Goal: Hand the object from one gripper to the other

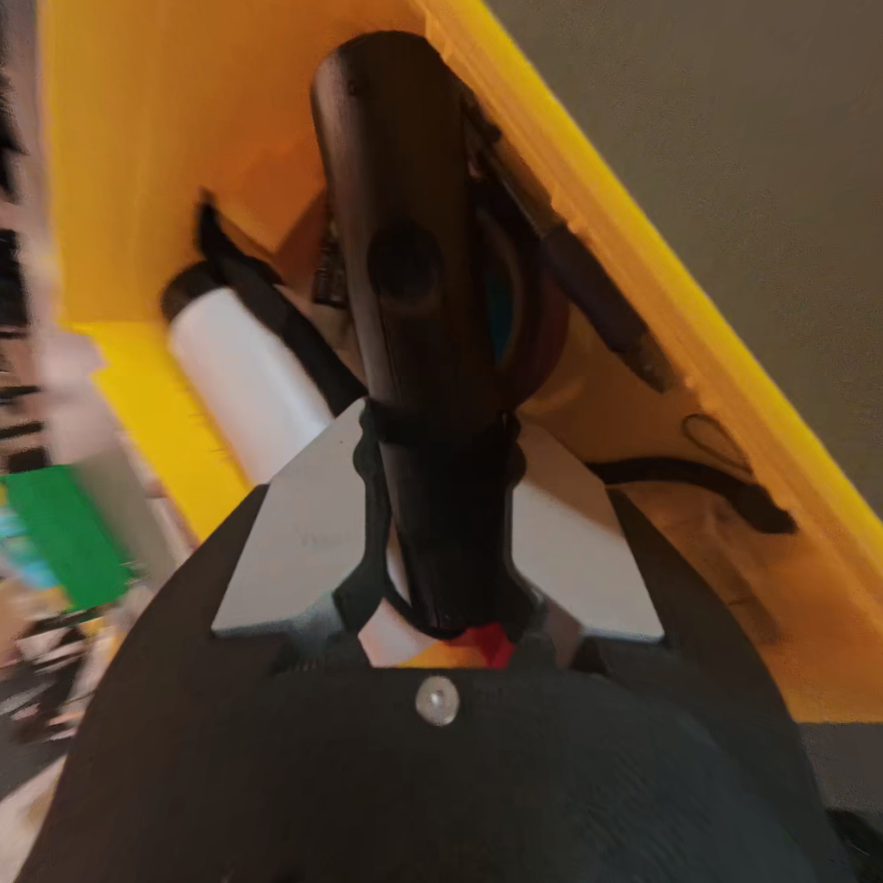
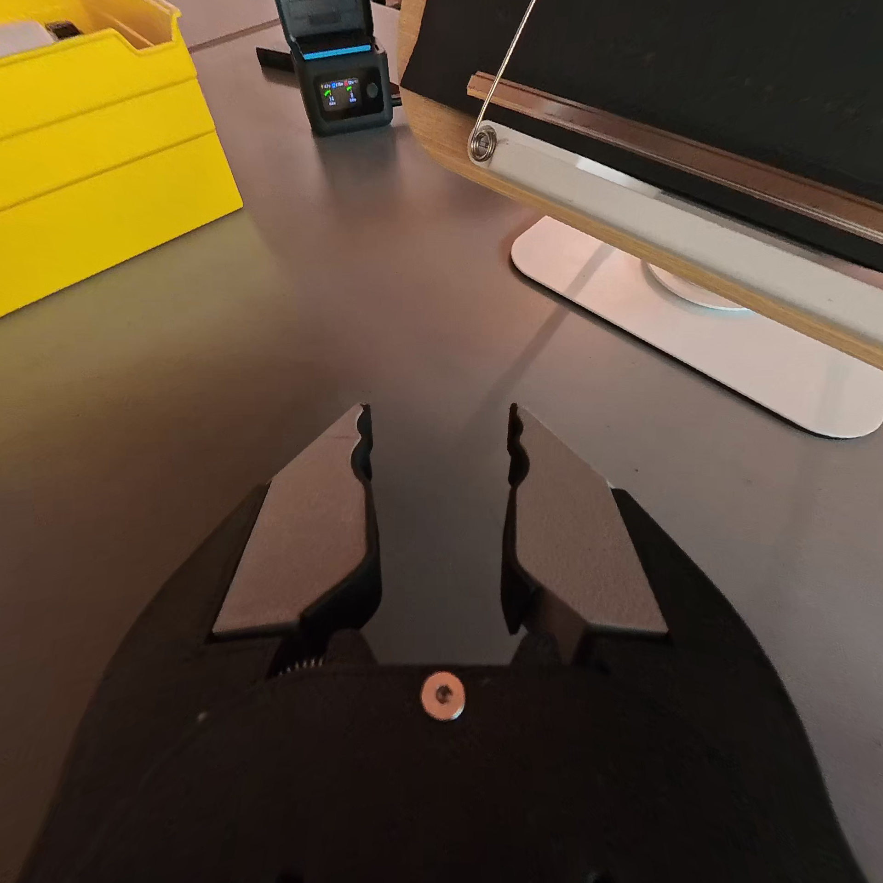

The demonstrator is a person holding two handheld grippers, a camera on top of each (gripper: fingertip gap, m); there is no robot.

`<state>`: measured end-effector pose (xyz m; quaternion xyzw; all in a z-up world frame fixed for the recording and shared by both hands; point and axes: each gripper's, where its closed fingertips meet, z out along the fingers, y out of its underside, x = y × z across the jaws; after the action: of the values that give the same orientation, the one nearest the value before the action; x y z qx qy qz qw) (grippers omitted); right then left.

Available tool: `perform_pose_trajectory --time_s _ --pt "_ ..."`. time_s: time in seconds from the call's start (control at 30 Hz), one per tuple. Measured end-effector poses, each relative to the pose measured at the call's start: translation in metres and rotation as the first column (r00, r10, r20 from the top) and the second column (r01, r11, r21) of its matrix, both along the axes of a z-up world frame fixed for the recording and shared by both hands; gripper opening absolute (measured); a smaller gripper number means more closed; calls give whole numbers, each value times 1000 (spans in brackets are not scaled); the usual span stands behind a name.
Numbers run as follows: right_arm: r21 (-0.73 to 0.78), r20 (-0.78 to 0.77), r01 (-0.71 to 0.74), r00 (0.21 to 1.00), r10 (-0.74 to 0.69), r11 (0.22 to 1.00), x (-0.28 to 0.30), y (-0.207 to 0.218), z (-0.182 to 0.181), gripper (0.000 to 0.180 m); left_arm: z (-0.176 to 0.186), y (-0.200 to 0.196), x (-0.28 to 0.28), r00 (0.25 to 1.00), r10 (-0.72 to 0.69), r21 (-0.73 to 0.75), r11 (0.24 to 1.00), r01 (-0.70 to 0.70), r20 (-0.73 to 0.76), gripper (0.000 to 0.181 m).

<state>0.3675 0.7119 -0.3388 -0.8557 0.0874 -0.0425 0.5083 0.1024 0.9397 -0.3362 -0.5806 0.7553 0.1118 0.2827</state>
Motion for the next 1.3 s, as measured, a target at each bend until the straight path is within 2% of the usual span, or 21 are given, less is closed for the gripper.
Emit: perform_pose_trajectory --time_s 0.07,0.17,0.23,0.3,0.37,0.43,0.57,0.67,0.77,0.87,0.93,1.0,1.1,1.13,1.2,1.23,1.27,1.3 --pt "-2 2 -2 1000 2 1000 0 0 0 54 18 8 0 998 -57 197 979 53 16 51" --pt "-1 9 -5 1000 5 1000 -1 0 0 54 55 14 7 980 -182 471 873 123 82 52" --pt "-4 11 -7 1000 7 1000 -2 0 0 54 75 12 11 955 -254 555 822 129 154 52" --pt "0 14 -17 1000 17 1000 -3 0 1 53 92 7 15 917 -309 580 807 112 252 52" --pt "43 -15 -92 996 93 995 -17 3 7 56 107 -5 21 867 -353 553 826 112 352 51" --pt "165 -104 -221 965 240 961 -43 6 26 55 124 -22 29 815 -379 519 847 115 439 51" --pt "434 -204 -365 851 484 824 -82 -3 78 56 153 -76 54 733 -461 505 843 184 501 51" --pt "584 -211 -418 750 628 696 -106 -18 116 62 155 -130 78 694 -512 479 836 268 507 51" --pt "682 -143 -449 691 708 577 -124 -35 145 64 142 -182 107 654 -539 431 836 340 531 52" --pt "725 -133 -451 650 748 521 -132 -43 155 61 125 -222 140 593 -580 418 815 402 559 52" --pt "735 -151 -433 646 748 522 -127 -45 154 45 115 -242 162 557 -609 440 793 420 565 52" --pt "734 -157 -371 721 675 568 -103 -42 149 22 109 -256 183 514 -609 436 792 427 604 52" --pt "674 -153 -375 772 617 637 -77 -43 140 22 100 -264 210 460 -550 342 819 460 697 52" --pt "637 -113 -394 803 586 662 -71 -44 136 21 96 -267 217 435 -513 282 824 492 740 52" --pt "533 51 -461 854 518 709 -66 -45 127 21 90 -273 224 410 -357 65 814 577 839 45" --pt "473 150 -508 851 503 720 -68 -47 124 20 89 -279 225 389 -264 -52 767 639 882 42" --pt "415 253 -559 829 499 718 -72 -50 123 20 87 -285 223 371 -178 -154 688 709 912 40" --pt "368 341 -608 792 506 704 -77 -54 121 20 84 -291 218 384 -108 -251 593 765 917 37"
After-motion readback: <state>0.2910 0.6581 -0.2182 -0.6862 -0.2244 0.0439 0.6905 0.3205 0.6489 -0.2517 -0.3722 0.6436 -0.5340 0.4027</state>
